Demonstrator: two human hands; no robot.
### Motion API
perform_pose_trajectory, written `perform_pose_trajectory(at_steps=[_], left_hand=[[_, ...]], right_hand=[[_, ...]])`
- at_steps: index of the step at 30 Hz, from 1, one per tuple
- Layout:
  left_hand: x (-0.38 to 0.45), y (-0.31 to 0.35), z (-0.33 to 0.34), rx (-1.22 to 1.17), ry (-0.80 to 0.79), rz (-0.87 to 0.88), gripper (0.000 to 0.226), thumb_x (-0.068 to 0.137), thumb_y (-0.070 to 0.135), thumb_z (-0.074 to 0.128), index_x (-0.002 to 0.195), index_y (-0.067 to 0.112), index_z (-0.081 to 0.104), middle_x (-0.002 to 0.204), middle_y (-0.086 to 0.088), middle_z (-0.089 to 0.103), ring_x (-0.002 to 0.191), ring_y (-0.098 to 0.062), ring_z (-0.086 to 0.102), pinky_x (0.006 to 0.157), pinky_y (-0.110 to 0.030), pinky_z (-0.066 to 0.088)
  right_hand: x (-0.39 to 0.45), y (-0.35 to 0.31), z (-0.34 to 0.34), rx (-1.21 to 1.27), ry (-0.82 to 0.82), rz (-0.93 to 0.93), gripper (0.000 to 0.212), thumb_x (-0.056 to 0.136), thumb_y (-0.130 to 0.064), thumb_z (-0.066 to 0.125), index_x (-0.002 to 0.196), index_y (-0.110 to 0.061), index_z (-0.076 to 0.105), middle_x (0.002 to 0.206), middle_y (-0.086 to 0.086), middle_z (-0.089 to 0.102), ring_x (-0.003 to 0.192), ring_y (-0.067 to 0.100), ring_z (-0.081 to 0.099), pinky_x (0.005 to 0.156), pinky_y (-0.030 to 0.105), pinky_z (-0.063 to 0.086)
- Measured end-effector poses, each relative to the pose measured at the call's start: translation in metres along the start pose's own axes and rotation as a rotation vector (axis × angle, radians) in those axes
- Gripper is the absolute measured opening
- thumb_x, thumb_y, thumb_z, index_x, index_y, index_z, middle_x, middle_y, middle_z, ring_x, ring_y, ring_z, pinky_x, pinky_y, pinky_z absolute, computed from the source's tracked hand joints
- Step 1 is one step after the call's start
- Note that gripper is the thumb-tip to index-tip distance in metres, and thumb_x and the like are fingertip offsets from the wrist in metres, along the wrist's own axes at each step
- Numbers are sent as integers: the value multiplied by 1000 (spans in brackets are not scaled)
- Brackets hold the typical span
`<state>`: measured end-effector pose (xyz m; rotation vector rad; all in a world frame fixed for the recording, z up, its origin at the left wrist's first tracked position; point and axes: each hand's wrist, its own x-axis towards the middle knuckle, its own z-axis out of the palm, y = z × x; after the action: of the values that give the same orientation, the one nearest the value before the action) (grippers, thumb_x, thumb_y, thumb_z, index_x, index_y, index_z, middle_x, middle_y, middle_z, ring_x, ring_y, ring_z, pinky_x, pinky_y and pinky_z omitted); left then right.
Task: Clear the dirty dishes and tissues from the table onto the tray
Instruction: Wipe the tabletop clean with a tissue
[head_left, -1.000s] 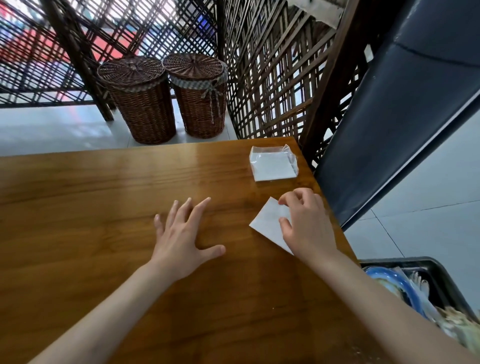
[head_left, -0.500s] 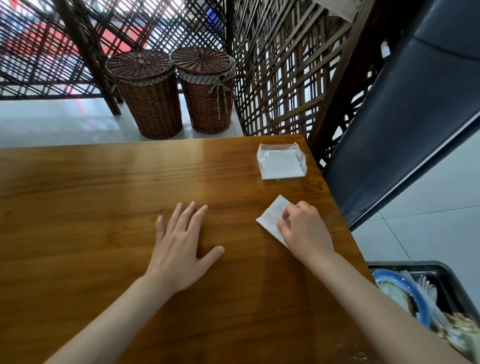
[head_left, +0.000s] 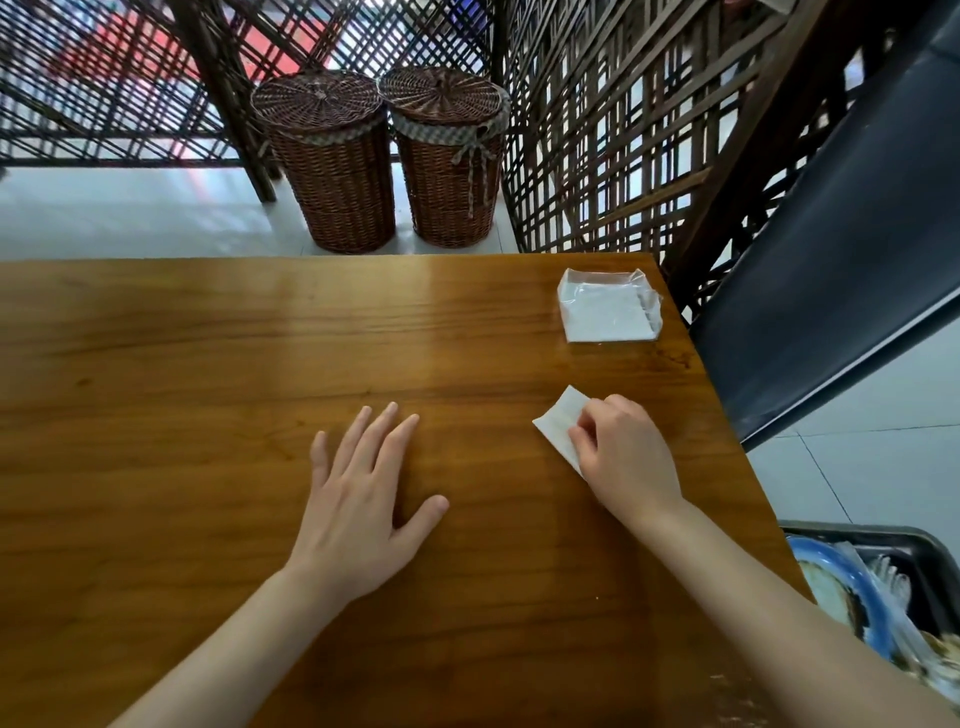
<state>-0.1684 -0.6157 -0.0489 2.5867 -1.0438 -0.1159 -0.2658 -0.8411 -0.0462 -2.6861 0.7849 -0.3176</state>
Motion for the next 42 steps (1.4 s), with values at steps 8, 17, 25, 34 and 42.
perform_pose_trajectory(at_steps=[8,17,25,34,42], left_hand=[[-42,-31,-20,-38,29,-114,88,73,76,22,146,26,27,155,4,22,144,-13,6,115,-45,-7],[-59,-55,-23,71,73,-233,84,77,71,34,146,23,27,155,-1,24,145,-20,10,112,-46,-4],[-66,-72,-25,132,76,-321,86,82,71,33,149,20,17,158,-3,13,146,-22,1,113,-48,-2],[-70,-84,-16,260,-29,-398,104,67,80,-11,150,18,-4,159,-1,-3,145,-20,-8,110,-44,-12],[-69,-88,-12,274,-35,-400,102,70,81,-9,151,19,-2,159,0,-1,145,-19,-7,109,-44,-12]], right_hand=[[-15,-39,13,52,-6,-89,14,92,-21,56,93,-10,65,91,2,61,84,8,48,66,16,41],[-15,-86,25,94,-30,-196,13,90,-22,59,89,-10,65,88,1,60,83,12,52,67,26,51],[-13,-117,39,112,-111,-287,12,89,-24,60,87,-13,65,87,-2,58,81,11,51,65,22,48],[-25,-146,55,145,-217,-343,11,91,-18,57,92,-12,66,92,0,64,83,12,56,71,22,47],[1,-151,55,47,-189,-378,22,95,-9,46,82,-6,64,84,5,59,82,18,52,65,30,46]])
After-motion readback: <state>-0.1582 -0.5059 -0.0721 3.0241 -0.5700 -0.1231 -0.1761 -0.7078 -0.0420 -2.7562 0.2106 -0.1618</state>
